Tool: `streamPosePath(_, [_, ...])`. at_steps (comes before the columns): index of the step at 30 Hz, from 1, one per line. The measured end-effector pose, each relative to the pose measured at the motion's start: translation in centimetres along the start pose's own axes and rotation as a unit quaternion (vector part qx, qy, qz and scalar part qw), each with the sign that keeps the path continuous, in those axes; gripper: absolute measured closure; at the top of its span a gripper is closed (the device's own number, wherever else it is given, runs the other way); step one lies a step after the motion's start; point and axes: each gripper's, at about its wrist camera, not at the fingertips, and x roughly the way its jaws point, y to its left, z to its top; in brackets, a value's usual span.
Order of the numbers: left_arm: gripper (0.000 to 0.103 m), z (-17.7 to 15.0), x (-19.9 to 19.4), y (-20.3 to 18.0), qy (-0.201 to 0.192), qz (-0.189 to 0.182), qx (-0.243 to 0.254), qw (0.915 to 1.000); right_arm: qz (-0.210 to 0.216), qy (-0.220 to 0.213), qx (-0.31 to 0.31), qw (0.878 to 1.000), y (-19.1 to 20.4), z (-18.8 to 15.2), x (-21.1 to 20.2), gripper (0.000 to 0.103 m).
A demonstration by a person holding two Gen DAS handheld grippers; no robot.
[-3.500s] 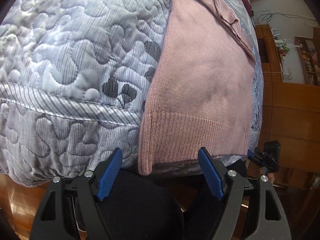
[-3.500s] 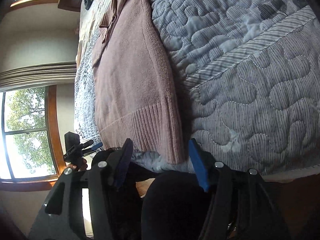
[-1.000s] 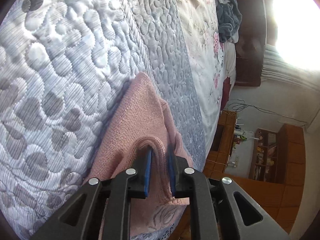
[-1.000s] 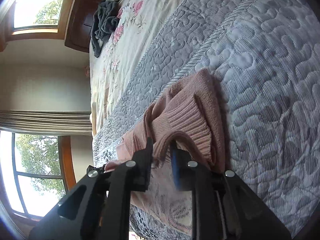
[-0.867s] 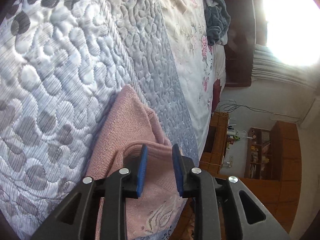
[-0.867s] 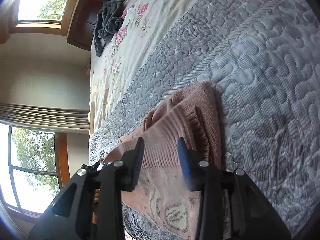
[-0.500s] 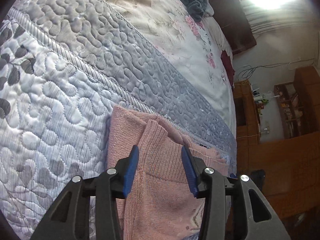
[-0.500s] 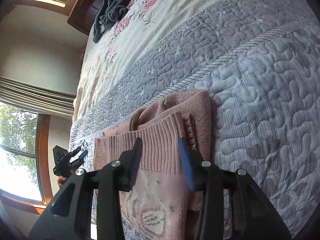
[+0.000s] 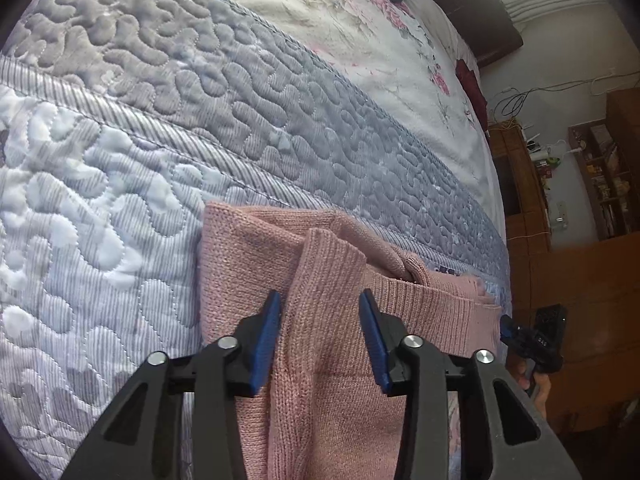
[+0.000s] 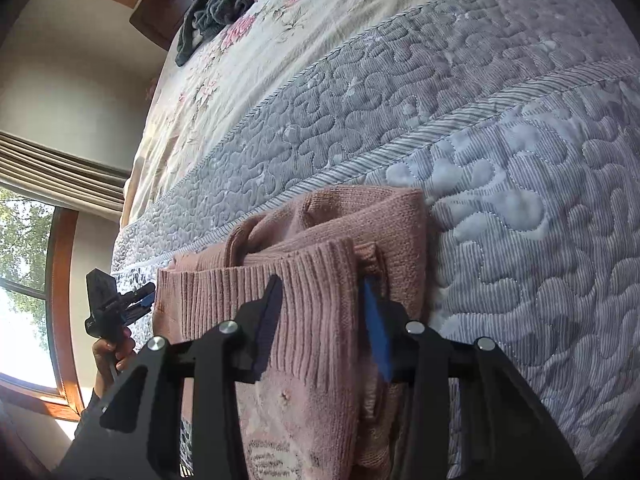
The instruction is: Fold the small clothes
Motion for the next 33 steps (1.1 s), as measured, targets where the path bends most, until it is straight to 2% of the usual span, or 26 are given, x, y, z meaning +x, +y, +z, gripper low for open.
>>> streamPosePath(1, [0.091, -0.1, -0.1, 0.2, -0.001, -0.003, -0.005, 1.0, 0.002, -0.001, -0.003, 1.0, 0.1, 0.0, 0.0, 0.076])
streamPosePath(2, [0.091, -0.3, -0.3, 0.1, -0.007, 0.0, -0.003, 1.0, 0.003, -0.003, -0.007, 1.0, 0.3, -0.2, -0.1, 0.088])
streamPosePath(3, [0.093, -0.5, -0.6, 0.0, -0.012, 0.0, 0.003, 0.9999, -0.001, -0.009, -0.011, 1.0, 0.3, -0.4, -0.4, 0.094])
streamPosePath(10, [0.095, -1.1, -5.0, -2.2, -0.082, -0.034, 0.036, 0.9954, -0.007, -0.059, -0.041, 0.997, 2.1, -1.0, -4.0, 0.095])
streamPosePath(16, [0.095, 1.6, -7.1, -3.6, -0.112, -0.042, 0.043, 0.9919, 0.0, -0.09, -0.046, 0.995, 4.0, 1.7, -5.9, 0.096])
streamPosePath(20, [0.095, 4.1, -5.6, -3.2, -0.104, -0.028, 0.03, 0.9937, -0.011, -0.09, -0.031, 0.995, 3.7, 4.4, -4.7, 0.096])
streamPosePath(24, [0.095, 6.0, -2.4, -1.8, -0.076, 0.002, 0.015, 0.997, -0.028, -0.074, -0.012, 0.997, 2.3, 6.5, -2.3, 0.096])
streamPosePath(33, [0.094, 6.7, 2.8, 1.5, -0.03, 0.053, -0.014, 0.998, -0.078, -0.039, 0.022, 0.996, -1.6, 7.6, 3.5, 0.094])
